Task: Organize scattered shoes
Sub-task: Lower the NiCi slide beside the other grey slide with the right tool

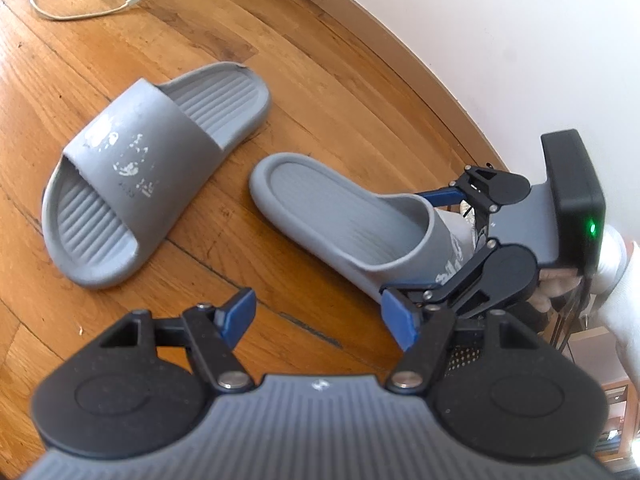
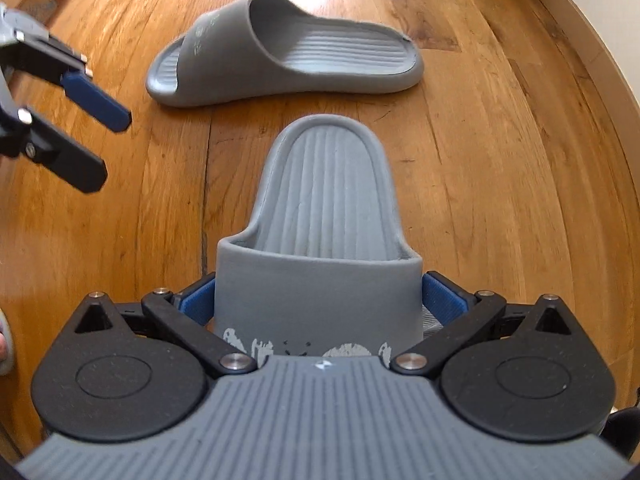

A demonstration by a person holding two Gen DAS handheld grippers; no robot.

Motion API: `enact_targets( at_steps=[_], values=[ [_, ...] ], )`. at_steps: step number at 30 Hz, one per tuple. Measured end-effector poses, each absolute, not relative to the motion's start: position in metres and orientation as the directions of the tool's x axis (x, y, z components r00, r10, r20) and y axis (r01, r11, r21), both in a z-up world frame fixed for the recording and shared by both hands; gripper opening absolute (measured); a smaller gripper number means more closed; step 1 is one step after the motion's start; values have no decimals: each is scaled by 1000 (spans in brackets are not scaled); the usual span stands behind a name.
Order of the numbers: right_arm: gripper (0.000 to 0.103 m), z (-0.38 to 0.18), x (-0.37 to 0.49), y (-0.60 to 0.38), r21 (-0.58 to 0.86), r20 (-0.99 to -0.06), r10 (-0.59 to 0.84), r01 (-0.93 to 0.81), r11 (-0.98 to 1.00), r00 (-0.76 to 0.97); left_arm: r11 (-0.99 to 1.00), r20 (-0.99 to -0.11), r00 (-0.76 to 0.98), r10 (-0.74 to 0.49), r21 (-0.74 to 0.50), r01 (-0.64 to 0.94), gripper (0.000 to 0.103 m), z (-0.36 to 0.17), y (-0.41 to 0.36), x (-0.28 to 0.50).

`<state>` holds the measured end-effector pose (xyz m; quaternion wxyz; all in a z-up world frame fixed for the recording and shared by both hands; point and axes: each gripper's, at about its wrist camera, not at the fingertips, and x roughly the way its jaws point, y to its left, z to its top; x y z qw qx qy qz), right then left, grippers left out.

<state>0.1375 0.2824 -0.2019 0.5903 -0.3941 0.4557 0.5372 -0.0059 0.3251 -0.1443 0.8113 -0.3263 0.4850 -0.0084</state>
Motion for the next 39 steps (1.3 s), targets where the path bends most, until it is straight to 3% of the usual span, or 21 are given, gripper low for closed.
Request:
enact_targets(
  at_steps=[5,11,17,25,29,39],
  values=[
    [103,-206,132,281,6,-949,309,-983,186,53,785,-784,538,-311,-531,-320,68,-146,331,-8],
    [102,-194,141,270,220,-902,430,-904,367,-46,791,-792,533,-298,-518,-327,68,-141,336,-24],
    [102,-191,133,268,263,-892,445,-716,647,75,801,-814,528,-241,-474,-365,68,-136,349,-38],
    [103,-204,118,294,280,-877,402,-401,873,262,810,-826,545,-141,-413,-417,68,-128,364,-43],
    [103,-222,118,297,316,-893,354,-172,933,277,809,-826,563,-26,-348,-473,68,-123,377,-54],
    [103,-238,100,346,162,-936,174,-66,985,306,725,-821,566,77,-343,-597,68,-130,413,-63]
  ],
)
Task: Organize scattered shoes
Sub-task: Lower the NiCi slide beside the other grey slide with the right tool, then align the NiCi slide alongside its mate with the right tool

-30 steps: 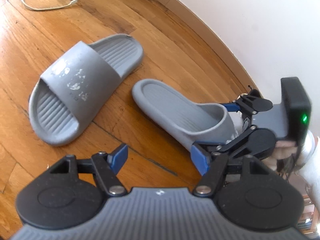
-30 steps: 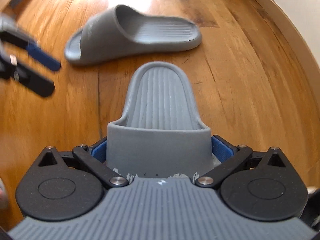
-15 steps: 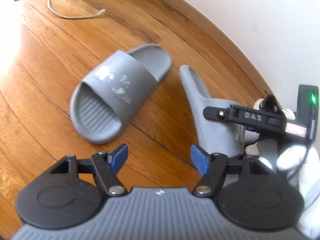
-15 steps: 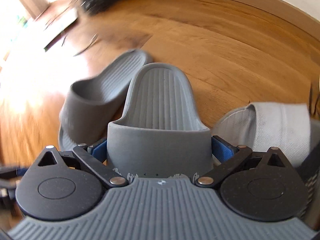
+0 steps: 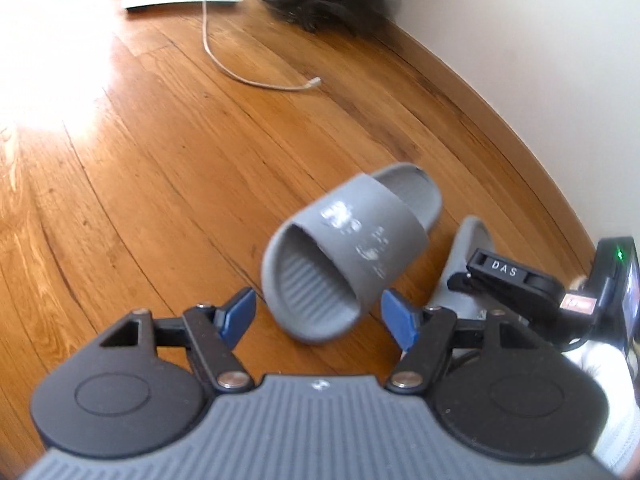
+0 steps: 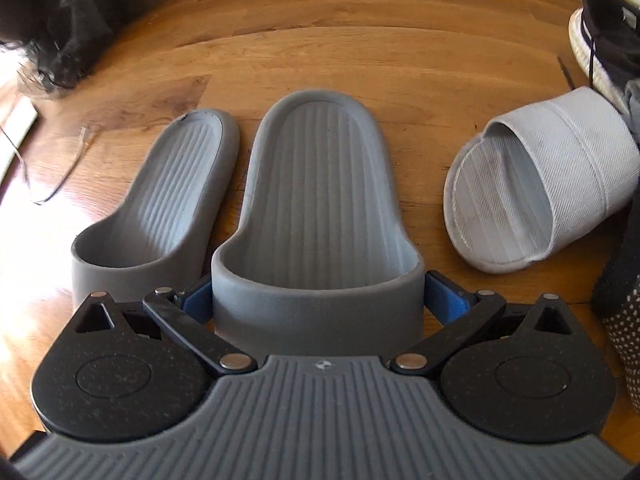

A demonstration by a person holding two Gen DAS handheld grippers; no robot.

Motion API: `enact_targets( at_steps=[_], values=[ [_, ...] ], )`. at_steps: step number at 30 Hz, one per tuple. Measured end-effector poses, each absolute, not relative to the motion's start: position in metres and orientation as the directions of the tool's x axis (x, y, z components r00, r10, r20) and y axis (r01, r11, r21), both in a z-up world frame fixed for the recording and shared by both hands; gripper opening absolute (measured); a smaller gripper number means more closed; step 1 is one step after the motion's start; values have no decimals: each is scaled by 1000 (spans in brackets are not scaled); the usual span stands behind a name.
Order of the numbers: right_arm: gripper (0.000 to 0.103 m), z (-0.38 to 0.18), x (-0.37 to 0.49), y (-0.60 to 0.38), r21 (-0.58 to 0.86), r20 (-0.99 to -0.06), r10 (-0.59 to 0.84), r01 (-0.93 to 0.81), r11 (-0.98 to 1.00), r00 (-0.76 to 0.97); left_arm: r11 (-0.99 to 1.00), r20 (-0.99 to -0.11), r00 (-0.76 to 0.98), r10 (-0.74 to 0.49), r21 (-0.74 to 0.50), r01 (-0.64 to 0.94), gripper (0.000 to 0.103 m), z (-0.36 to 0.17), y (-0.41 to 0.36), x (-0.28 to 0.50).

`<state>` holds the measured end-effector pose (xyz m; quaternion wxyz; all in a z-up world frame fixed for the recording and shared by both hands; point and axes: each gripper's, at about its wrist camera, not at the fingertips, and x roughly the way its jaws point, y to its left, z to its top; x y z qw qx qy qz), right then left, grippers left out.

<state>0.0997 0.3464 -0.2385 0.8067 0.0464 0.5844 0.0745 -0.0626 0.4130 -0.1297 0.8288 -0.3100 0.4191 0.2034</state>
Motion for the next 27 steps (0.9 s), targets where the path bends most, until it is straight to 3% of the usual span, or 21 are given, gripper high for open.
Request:
enact_targets(
  at_steps=[4,14,21,27],
  values=[
    [103,-239,106,360,161,-953,163,-29,986,257,698,-814,573,94,-357,-621,68,-129,420,-63],
    [103,-242,108,339,327,-938,323,10,945,129,713,-812,576,94,-349,-609,68,-127,418,-57],
    [103,-246,104,329,366,-922,356,44,930,153,729,-815,573,89,-339,-595,68,-128,412,-54],
    [103,-244,111,332,490,-860,483,4,872,166,743,-818,565,106,-313,-592,68,-124,408,-52]
  ],
)
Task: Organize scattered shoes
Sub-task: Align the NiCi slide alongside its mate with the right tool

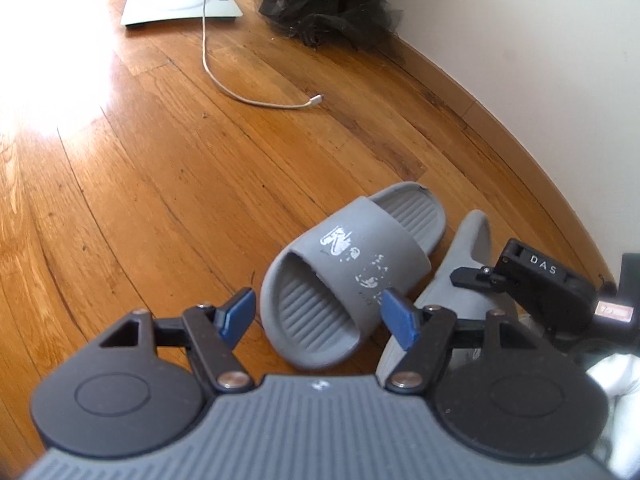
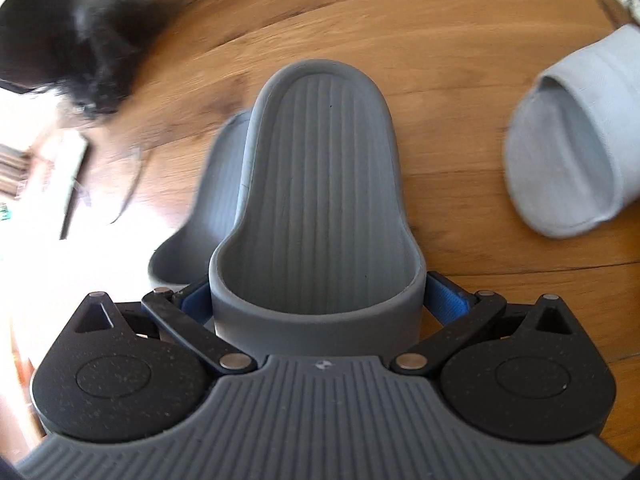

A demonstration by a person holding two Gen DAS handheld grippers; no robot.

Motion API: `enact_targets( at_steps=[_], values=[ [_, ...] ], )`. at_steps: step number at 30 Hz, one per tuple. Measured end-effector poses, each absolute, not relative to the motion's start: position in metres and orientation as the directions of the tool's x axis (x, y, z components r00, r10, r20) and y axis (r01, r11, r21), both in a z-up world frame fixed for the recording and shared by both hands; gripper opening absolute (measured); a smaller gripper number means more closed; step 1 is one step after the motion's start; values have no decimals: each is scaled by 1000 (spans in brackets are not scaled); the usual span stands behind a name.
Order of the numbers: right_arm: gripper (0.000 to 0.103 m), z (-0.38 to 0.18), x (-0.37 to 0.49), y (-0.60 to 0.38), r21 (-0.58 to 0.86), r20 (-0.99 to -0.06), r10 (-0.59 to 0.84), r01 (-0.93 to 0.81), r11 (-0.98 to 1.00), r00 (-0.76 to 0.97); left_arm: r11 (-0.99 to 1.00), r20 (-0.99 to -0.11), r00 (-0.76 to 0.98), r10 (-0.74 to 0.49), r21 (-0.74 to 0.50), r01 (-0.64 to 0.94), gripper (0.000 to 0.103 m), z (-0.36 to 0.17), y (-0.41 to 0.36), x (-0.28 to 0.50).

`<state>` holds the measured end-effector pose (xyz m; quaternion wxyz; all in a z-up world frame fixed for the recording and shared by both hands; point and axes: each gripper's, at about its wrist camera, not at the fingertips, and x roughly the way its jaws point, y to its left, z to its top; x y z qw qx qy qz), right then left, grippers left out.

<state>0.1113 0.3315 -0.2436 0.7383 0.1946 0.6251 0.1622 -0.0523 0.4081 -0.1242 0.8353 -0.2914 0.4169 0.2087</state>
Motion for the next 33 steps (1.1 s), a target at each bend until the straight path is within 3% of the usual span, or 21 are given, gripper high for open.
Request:
enact_targets(
  at_steps=[6,14,24,27,28,33],
  values=[
    [103,-246,107,332,440,-878,437,-31,898,196,790,-801,596,61,-326,-519,68,-121,395,-48],
    [103,-256,125,315,530,-838,517,32,847,175,849,-812,581,-53,-342,-402,67,-133,378,-34],
    [103,-255,118,303,563,-820,548,56,825,166,857,-761,620,-191,-437,-273,65,-145,380,-34],
    [103,-253,117,305,555,-824,542,42,831,165,887,-800,582,-142,-364,-284,65,-153,376,-28],
    [103,-253,117,306,553,-825,540,39,833,165,901,-820,561,-113,-323,-291,70,-158,373,-26],
    [103,-252,117,303,550,-829,534,69,832,163,923,-811,582,-62,-269,-277,71,-156,368,-26]
  ],
)
